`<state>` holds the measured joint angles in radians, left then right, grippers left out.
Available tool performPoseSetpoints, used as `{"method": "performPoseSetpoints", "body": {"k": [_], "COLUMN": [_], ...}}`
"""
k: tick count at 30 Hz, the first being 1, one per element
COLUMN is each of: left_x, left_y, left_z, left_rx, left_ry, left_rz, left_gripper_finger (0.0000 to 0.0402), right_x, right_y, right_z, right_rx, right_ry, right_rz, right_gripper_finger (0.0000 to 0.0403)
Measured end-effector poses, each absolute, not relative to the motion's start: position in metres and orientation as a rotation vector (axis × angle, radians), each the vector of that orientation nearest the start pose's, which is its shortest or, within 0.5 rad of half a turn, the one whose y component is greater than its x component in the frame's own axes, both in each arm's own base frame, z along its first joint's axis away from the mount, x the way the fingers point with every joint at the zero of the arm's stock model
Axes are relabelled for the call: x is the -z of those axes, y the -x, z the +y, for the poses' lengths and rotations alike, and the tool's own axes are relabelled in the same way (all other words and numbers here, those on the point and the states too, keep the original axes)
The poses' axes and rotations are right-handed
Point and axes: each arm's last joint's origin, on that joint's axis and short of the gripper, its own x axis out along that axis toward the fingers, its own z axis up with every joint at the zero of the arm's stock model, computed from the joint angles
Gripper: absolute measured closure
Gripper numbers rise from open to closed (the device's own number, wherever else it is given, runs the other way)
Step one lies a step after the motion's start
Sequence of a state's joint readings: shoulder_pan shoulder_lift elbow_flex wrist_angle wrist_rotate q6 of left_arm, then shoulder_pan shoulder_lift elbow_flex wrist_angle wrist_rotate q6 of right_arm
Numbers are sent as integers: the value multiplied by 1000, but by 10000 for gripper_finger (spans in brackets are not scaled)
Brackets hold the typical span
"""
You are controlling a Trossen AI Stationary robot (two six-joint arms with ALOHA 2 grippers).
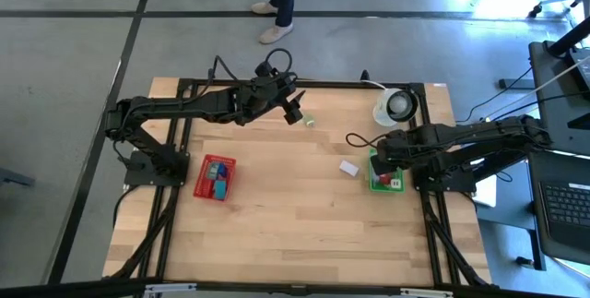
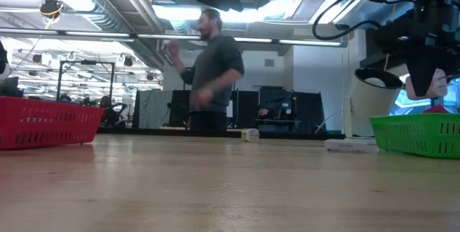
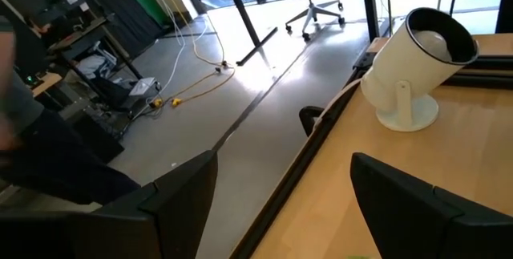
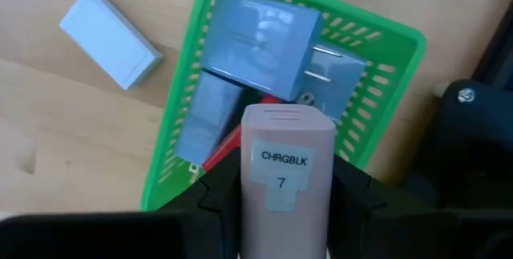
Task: Pick & Place Office items
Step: Put the pink charger adapter into the green basket
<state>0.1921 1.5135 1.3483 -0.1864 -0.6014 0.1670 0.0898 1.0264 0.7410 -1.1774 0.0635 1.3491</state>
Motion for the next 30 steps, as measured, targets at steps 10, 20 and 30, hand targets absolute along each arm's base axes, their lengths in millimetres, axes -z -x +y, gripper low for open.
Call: {"method": "performPoseSetpoints", "body": {"k": [10, 20, 30], "left_x": [-354, -354, -354], "left_y": [-333, -333, -333], "left_z": [81, 81, 81], "left_rx": [-753, -753, -753], "left_ry": [-233, -233, -234], "left_rz": [425, 426, 426], "left_gripper_finger": [119, 119, 119], "right_x": [-216, -205, -198], "right_y": [-151, -155, -161], "right_z": [12, 11, 12], "right_rx": [976, 1052, 1065], "right_ry": [-957, -860, -813], "right_rz": [1248, 1345, 1394], "right_gripper_finger": [282, 282, 277]}}
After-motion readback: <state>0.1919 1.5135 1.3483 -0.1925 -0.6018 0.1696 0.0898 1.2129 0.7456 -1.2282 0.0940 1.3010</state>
